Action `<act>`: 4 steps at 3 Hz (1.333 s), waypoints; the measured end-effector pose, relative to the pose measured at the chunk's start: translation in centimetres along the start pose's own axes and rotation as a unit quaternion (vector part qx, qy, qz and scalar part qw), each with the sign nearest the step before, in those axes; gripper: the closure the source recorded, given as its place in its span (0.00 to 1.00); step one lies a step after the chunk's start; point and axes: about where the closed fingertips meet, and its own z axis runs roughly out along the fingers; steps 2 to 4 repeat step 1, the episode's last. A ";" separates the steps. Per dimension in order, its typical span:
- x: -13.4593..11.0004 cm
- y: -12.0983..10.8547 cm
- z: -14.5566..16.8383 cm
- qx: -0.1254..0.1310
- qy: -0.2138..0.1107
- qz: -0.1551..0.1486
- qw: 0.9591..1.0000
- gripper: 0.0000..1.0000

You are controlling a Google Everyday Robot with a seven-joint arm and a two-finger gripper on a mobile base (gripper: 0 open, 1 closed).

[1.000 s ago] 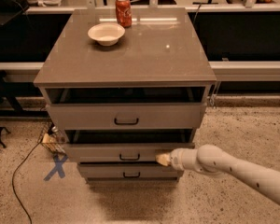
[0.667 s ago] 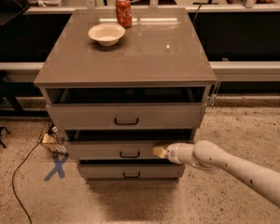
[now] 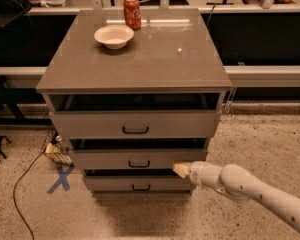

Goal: Close middle drawer

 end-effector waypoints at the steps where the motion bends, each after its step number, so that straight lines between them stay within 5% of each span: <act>1: 3.6 0.5 -3.8 0.003 0.014 0.017 1.000 1.00; 4: 3.6 0.5 -3.8 0.003 0.014 0.017 1.000 1.00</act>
Offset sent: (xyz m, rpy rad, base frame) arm 0.0000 0.0000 0.0000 0.0000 0.0000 0.0000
